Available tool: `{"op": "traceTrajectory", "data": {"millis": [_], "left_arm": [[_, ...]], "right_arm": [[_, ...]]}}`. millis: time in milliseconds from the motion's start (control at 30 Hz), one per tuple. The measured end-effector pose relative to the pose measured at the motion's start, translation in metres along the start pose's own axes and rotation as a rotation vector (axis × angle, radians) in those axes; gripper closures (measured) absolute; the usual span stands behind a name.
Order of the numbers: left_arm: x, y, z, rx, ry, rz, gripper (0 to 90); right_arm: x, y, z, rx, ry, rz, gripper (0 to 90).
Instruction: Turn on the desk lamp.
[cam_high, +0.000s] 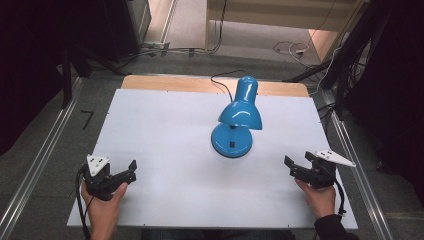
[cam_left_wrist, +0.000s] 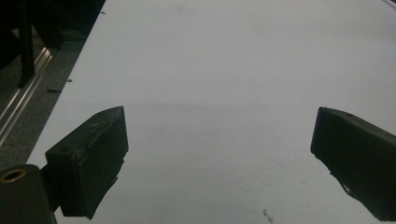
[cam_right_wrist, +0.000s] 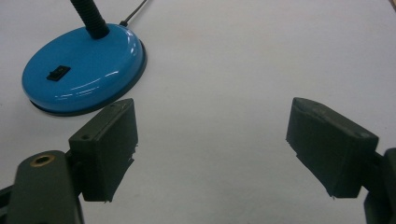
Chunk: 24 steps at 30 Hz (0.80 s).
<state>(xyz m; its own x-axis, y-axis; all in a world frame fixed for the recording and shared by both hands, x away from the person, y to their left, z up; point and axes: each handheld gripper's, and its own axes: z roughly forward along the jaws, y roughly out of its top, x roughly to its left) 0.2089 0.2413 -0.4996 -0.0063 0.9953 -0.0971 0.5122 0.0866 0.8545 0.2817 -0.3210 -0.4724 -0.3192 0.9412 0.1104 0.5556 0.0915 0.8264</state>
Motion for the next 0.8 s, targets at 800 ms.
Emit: {"op": "traceTrajectory", "data": {"millis": [800], "left_arm": [[0.002,0.000,0.000,0.007,-0.004,-0.013,5.2]], "right_arm": [[0.034,0.012,0.022,0.009,0.073,-0.058,16.6]]}}
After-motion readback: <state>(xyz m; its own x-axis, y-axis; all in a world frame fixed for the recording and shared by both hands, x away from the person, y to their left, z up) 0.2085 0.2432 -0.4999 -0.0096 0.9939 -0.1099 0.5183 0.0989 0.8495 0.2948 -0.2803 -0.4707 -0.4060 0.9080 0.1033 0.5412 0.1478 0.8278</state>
